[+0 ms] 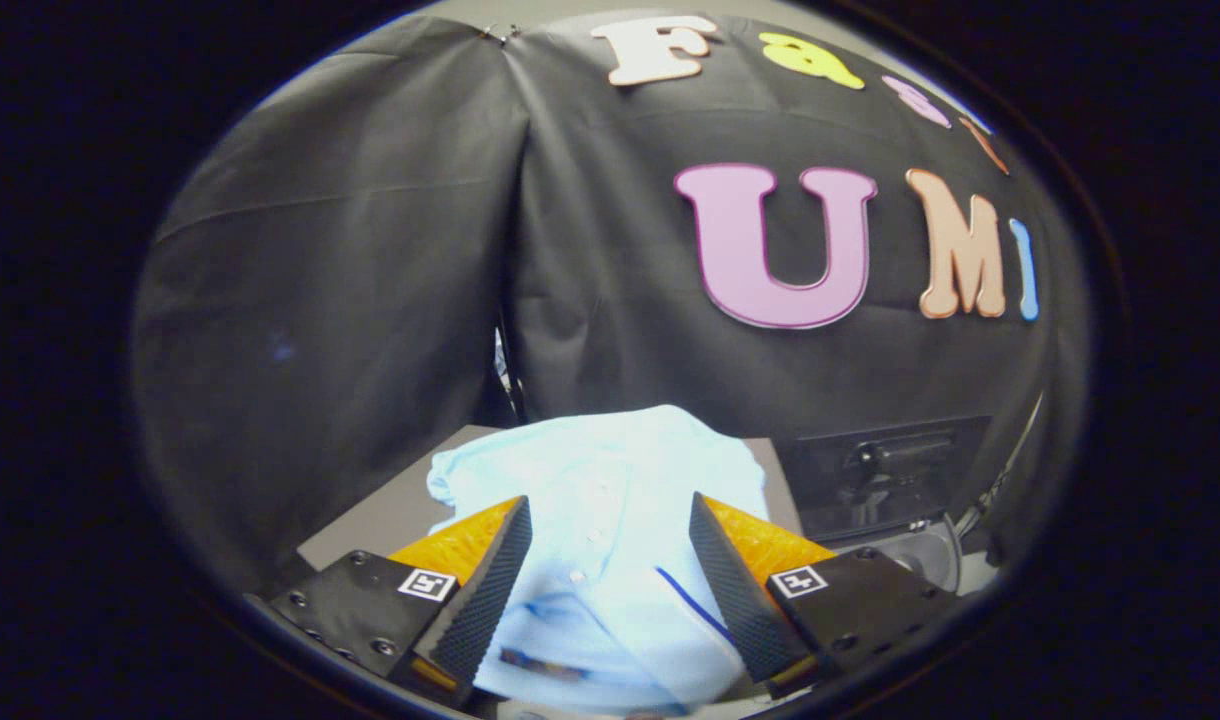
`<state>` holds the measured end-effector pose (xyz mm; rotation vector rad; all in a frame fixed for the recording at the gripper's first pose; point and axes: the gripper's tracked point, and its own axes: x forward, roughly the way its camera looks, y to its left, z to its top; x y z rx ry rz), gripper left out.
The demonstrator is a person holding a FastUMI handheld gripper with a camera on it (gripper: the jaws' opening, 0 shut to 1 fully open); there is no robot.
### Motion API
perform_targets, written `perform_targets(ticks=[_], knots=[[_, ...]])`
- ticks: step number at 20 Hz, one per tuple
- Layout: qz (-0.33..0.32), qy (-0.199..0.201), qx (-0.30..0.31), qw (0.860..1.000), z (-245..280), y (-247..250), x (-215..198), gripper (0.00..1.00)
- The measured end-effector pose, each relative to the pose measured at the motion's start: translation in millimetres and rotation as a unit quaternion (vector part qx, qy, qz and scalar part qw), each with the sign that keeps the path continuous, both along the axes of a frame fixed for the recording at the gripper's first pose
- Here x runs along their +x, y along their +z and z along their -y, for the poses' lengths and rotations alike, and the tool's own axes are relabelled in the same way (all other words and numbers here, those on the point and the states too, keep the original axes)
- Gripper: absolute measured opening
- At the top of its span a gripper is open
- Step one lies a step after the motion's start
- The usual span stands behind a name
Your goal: Put the clothes into the washing machine and then close the washing machine lid.
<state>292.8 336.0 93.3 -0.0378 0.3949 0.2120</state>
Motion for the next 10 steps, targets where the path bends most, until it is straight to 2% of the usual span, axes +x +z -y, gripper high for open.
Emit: perform_targets(ticks=[1,3,6,7,9,10], knots=[[-0.026,-0.001,-0.011,1.000,-3,-12,9,0.98],[-0.073,-0.028,-0.027,0.997,2,-34,23,0.99],[-0.124,-0.062,0.009,0.990,-4,-52,38,0.99],[-0.128,-0.051,0.003,0.990,-6,-57,44,0.99],[-0.120,-0.017,-0.067,0.990,1,-61,53,0.98],[-0.115,-0.002,-0.078,0.990,1,-58,55,0.78]])
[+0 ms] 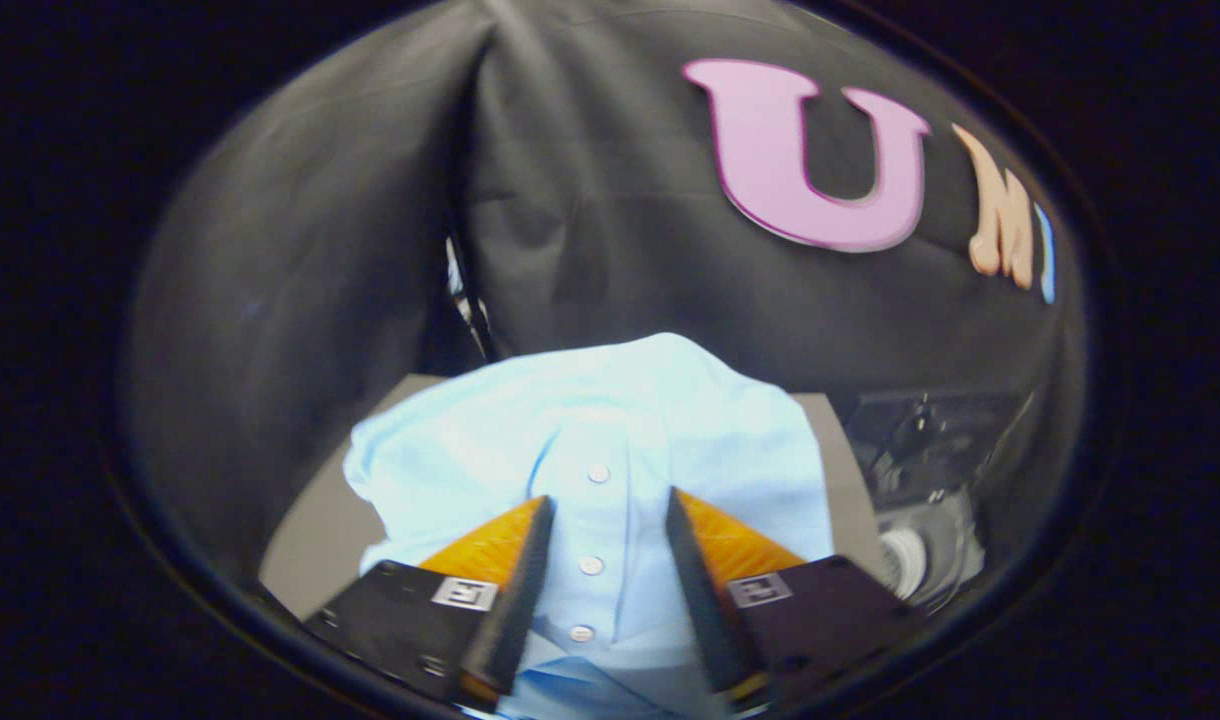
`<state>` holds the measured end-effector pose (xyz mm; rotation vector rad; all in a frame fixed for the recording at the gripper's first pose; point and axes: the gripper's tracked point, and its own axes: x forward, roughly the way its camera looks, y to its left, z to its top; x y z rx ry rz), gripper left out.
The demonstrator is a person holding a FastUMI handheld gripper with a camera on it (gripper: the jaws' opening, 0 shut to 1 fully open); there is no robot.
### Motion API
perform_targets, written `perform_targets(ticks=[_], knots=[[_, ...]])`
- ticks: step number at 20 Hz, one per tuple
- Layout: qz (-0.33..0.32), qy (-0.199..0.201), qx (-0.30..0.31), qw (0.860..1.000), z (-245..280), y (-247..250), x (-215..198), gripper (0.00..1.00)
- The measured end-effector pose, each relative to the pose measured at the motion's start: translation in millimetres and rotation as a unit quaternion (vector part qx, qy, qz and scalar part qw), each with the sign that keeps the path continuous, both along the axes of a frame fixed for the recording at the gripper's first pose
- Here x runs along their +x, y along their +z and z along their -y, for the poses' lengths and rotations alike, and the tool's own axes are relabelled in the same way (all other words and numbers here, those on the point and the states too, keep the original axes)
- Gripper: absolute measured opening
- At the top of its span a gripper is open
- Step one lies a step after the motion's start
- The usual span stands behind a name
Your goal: Put the clothes into the washing machine and then close the washing machine lid.
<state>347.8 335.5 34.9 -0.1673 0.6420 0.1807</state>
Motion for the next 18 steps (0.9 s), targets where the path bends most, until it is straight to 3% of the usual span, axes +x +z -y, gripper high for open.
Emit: perform_targets(ticks=[3,4,7,12,15,18], knots=[[-0.014,0.020,0.032,0.999,-1,-1,-13,0.21],[-0.013,0.014,0.055,0.998,3,5,-14,0.21],[0.001,0.019,0.105,0.994,9,26,-21,0.01],[0.052,0.019,0.133,0.990,55,84,-25,0.01],[0.091,-0.011,0.162,0.982,101,120,-24,0.01],[0.119,-0.049,0.148,0.981,162,134,-23,0.00]])
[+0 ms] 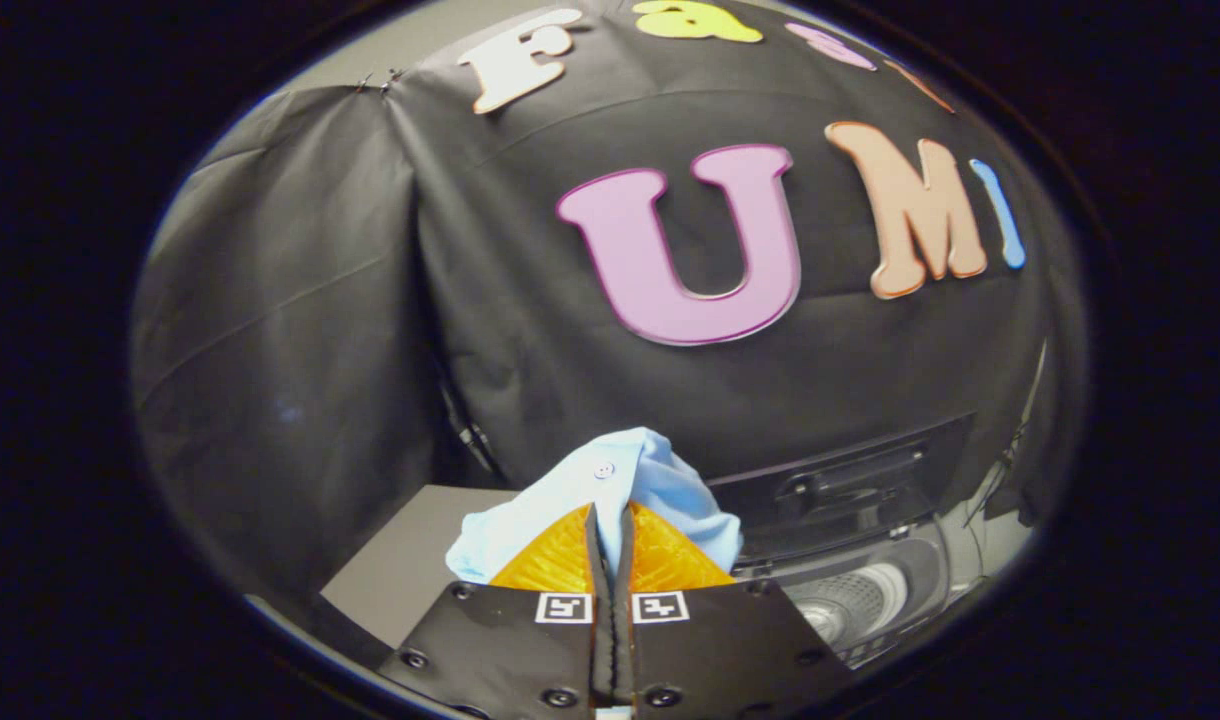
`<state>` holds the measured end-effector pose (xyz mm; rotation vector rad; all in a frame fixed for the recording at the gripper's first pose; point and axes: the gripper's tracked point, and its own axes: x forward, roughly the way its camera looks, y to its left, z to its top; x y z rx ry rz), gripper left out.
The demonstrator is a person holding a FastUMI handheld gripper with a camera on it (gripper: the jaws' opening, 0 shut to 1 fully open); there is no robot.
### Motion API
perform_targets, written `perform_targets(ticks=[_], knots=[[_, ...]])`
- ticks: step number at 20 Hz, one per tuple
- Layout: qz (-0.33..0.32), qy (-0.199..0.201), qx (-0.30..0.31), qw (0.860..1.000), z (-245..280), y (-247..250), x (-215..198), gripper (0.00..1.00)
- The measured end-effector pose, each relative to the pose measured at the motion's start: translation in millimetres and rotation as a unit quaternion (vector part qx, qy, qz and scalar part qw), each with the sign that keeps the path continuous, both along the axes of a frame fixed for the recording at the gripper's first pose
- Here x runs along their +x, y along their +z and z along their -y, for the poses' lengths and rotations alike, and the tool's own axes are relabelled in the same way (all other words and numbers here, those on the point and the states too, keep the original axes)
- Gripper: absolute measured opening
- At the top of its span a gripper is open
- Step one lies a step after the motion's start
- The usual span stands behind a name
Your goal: Put the clothes into the washing machine and then close the washing machine lid.
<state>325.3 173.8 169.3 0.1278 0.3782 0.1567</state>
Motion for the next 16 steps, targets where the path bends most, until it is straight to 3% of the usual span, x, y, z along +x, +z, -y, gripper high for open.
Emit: perform_targets(ticks=[8,16], knots=[[0.005,-0.086,-0.037,0.996,126,-7,-10,0.01],[-0.041,-0.117,-0.099,0.987,188,-78,-17,0.00]])
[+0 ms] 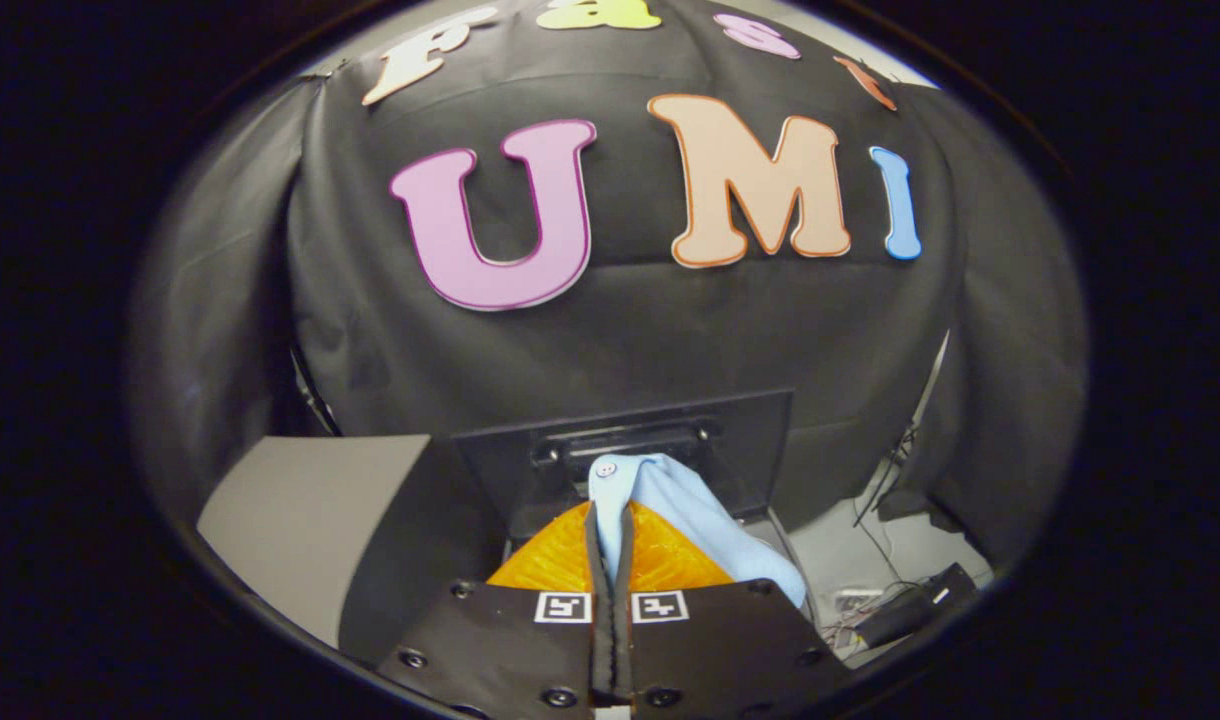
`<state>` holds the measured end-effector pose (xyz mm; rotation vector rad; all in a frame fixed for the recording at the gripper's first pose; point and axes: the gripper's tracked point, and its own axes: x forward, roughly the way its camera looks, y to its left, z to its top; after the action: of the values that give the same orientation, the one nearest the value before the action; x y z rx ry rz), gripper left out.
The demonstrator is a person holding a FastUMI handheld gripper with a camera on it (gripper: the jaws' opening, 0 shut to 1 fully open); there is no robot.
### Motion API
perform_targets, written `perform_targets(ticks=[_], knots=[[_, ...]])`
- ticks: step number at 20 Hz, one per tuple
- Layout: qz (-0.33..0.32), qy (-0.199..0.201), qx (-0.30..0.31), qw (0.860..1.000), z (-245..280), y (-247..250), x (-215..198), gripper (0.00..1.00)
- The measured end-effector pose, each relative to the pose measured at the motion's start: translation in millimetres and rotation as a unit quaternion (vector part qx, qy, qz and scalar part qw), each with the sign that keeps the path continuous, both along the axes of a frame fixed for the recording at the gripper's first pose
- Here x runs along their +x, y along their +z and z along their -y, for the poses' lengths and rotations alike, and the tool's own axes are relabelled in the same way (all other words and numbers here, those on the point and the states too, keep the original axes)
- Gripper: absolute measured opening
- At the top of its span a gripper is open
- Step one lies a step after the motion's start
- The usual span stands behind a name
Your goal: Put the clothes into the washing machine and then close the washing machine lid.
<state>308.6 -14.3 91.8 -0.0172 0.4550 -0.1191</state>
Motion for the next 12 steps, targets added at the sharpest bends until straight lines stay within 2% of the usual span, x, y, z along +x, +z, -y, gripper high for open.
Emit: perform_targets(ticks=[6,12], knots=[[-0.049,0.007,-0.046,0.998,16,-73,-5,0.01],[-0.086,0.020,-0.039,0.995,12,-147,-9,0.01]])
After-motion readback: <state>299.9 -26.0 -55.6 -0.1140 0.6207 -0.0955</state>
